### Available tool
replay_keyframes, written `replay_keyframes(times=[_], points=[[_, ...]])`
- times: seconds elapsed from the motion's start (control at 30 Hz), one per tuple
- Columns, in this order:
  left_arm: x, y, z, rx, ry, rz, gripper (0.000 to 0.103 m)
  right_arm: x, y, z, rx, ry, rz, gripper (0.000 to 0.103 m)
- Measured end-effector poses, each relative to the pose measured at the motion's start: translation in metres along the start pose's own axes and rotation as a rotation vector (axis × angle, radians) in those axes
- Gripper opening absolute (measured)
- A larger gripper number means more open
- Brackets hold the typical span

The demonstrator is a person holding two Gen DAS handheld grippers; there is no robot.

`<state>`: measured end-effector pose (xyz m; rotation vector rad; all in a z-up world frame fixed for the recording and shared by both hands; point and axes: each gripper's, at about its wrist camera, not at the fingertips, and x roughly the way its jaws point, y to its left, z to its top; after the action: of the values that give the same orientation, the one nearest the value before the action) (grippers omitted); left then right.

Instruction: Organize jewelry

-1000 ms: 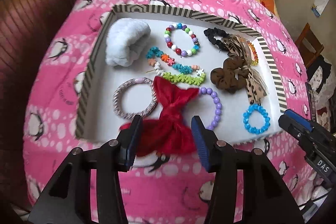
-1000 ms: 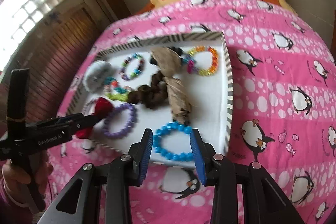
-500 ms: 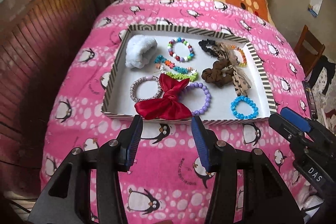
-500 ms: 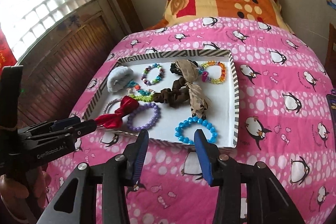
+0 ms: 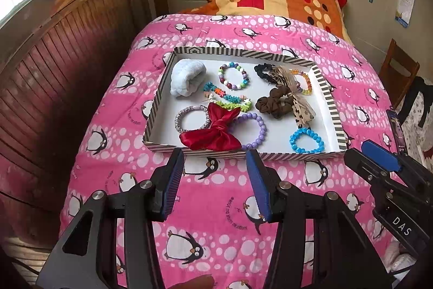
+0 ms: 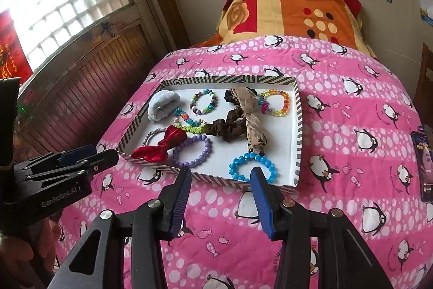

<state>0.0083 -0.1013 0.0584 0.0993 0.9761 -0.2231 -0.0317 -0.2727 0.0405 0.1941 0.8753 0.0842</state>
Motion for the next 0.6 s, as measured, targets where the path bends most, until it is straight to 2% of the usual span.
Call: replay_keyframes(times=[0.6], points=[[0.0007,-0.0003,-0.0018,0.0,0.005,-0.003,0.048,0.0015,0.0013,-0.0012,-0.01,0.022,-0.006,0.043]])
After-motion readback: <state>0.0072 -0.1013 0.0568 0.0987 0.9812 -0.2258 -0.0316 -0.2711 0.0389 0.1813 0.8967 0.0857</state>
